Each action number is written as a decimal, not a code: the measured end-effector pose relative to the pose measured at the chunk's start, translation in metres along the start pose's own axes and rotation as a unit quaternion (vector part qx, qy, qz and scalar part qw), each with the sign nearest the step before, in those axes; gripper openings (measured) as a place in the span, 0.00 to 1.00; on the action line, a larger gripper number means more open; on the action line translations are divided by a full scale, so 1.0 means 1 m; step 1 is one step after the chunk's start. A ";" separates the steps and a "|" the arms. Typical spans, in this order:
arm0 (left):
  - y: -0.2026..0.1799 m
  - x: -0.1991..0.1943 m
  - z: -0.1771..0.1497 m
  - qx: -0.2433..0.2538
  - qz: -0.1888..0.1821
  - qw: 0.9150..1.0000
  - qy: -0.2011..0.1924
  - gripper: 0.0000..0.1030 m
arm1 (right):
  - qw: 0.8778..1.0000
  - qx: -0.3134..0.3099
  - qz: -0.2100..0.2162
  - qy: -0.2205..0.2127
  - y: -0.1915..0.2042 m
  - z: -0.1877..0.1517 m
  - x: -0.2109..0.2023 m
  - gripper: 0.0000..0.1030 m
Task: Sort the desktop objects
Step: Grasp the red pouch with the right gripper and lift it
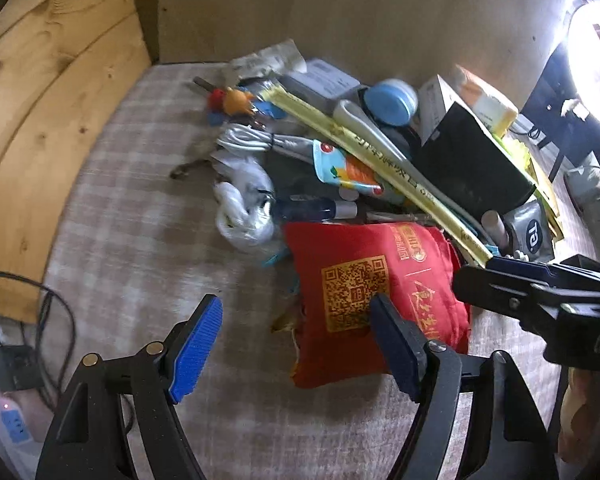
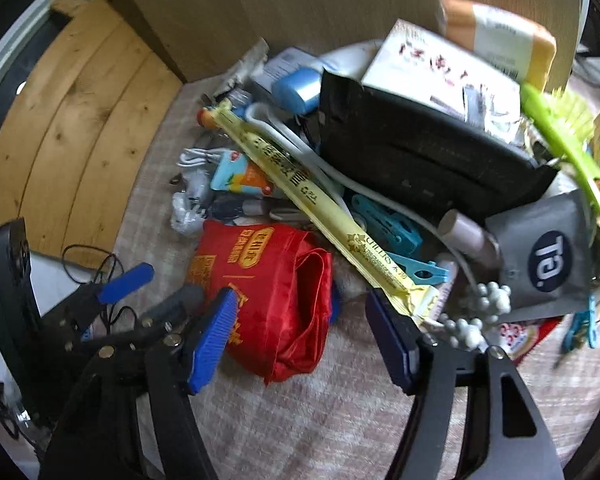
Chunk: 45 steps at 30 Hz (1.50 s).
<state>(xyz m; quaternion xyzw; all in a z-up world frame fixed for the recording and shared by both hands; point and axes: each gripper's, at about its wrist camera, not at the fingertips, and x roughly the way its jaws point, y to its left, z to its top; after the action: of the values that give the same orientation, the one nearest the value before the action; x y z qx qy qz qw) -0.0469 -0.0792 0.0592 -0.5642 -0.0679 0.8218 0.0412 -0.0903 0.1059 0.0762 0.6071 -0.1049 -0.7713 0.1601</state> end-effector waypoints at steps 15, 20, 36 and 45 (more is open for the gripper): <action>-0.013 0.010 -0.003 0.011 -0.088 0.996 0.014 0.24 | 0.999 0.034 0.033 0.026 0.000 -0.006 0.022 0.43; -0.027 0.003 -0.010 0.033 -0.054 0.998 0.007 0.27 | 0.999 0.023 0.040 0.029 -0.001 -0.015 0.017 0.38; -0.034 0.009 -0.015 -0.012 -0.084 0.996 0.015 0.44 | 0.995 0.024 0.079 0.052 -0.034 -0.033 0.014 0.35; -0.061 0.027 -0.011 0.041 -0.079 0.996 0.029 0.75 | 0.992 0.057 0.095 0.057 -0.056 -0.029 0.015 0.35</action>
<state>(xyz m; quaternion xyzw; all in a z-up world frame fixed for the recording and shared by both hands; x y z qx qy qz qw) -0.0469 -0.0145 0.0398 -0.5785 -0.0767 0.8015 0.1310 -0.0718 0.1530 0.0354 0.6456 -0.1962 -0.7094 0.2035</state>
